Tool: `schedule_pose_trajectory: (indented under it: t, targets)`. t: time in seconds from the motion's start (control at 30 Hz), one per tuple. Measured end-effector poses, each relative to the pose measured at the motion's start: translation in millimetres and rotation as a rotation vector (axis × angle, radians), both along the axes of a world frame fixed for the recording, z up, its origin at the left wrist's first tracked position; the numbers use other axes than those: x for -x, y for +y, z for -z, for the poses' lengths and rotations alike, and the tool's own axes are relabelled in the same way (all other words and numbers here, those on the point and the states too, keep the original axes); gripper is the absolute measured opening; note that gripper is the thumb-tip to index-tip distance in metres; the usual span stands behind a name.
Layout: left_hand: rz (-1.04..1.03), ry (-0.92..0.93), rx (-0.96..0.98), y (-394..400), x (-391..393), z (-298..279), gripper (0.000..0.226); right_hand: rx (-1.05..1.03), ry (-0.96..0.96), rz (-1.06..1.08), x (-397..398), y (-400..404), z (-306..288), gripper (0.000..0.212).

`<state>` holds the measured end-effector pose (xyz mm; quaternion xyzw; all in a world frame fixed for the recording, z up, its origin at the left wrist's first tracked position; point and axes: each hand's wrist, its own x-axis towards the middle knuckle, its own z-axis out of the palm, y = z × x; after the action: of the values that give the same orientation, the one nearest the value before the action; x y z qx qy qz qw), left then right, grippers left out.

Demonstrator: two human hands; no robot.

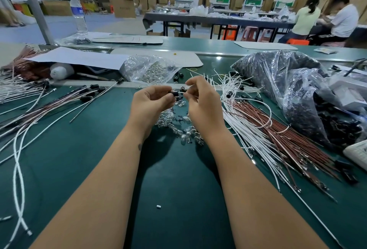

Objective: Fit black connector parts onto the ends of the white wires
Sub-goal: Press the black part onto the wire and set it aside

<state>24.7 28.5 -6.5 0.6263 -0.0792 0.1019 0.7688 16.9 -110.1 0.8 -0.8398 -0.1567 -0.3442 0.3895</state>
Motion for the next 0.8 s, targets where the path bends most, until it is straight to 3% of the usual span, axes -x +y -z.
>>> schedule_pose_trajectory:
  t: [0.2,0.47,0.63,0.7,0.8]
  targets:
    - [-0.012,-0.005,-0.039,2,0,1,0.002,-0.030,-0.005,-0.030,1,-1,1,0.028]
    - [-0.012,-0.020,-0.092,1,-1,2,0.010,-0.018,-0.007,-0.067,3,3,-1,0.024]
    - [-0.045,-0.066,-0.096,-2,-1,1,0.014,0.146,0.014,-0.064,0,5,1,0.019]
    - [-0.129,-0.099,-0.179,1,-3,1,0.020,0.242,0.005,0.011,-2,2,2,0.018]
    - [-0.428,-0.108,-0.318,18,-9,3,0.027,0.352,-0.064,0.258,-2,-10,1,0.017]
